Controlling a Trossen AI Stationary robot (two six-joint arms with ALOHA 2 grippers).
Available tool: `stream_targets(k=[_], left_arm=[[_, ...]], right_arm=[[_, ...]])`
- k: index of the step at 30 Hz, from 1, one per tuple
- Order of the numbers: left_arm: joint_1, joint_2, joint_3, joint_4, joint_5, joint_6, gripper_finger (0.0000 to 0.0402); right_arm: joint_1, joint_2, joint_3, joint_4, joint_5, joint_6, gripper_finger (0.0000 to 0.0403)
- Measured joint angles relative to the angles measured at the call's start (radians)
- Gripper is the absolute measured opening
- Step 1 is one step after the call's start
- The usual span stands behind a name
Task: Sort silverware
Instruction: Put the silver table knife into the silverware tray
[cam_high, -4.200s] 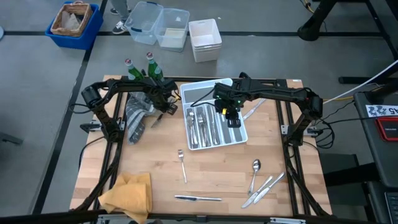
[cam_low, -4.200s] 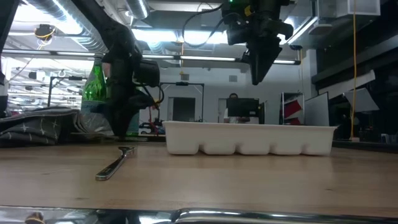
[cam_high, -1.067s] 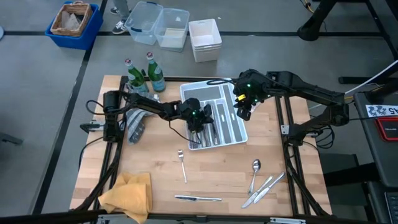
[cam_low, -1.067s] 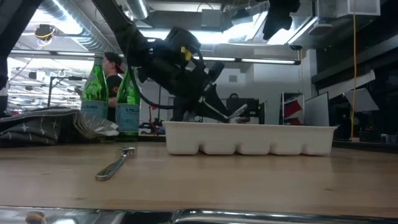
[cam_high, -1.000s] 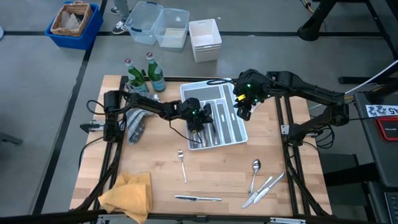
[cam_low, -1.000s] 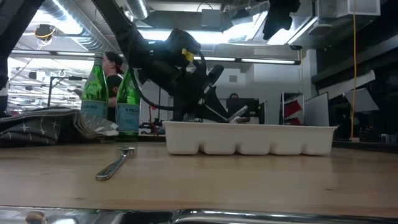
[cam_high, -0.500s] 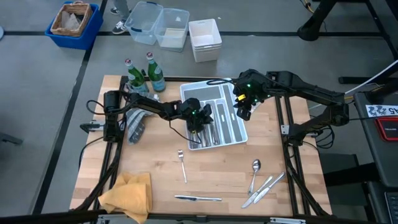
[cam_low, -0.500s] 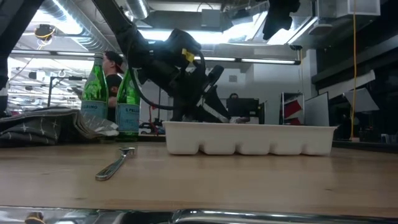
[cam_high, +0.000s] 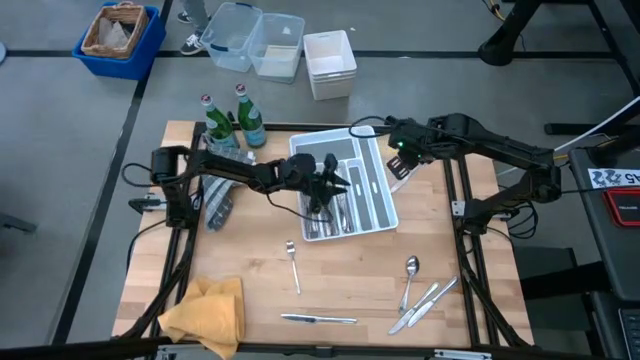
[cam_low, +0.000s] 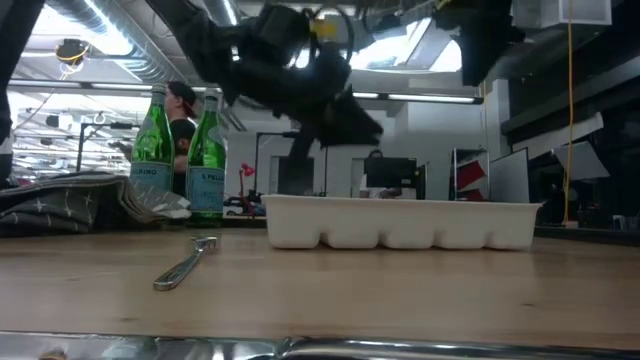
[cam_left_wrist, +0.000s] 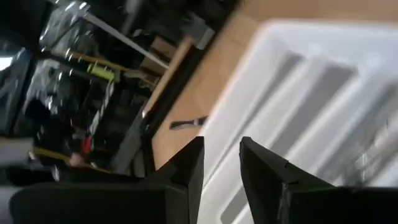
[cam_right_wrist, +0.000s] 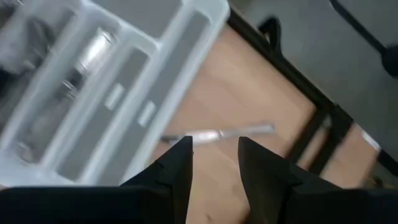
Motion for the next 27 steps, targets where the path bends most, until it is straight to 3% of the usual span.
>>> stream_targets(k=[8,16,22,27], left_arm=[[0.001,-0.100,0.000,-0.007,0.000,-0.384,0.0091],[0.003,-0.118,0.000,-0.055,-0.001,-0.531,0.0088],[0.002,-0.118,0.000,-0.157,0.000,-0.581,0.0088],[0.002,-0.118,0.000,-0.205,0.000,-0.772,0.0088]], right_arm=[[-0.111,0.000,-0.075,0.013,-0.097,0.006,0.0131],[-0.275,0.000,-0.260,0.050,-0.134,0.136,0.0131],[-0.358,0.000,-0.408,0.229,-0.211,0.265,0.0131],[-0.394,0.000,-0.503,0.420,-0.213,0.265,0.0131]])
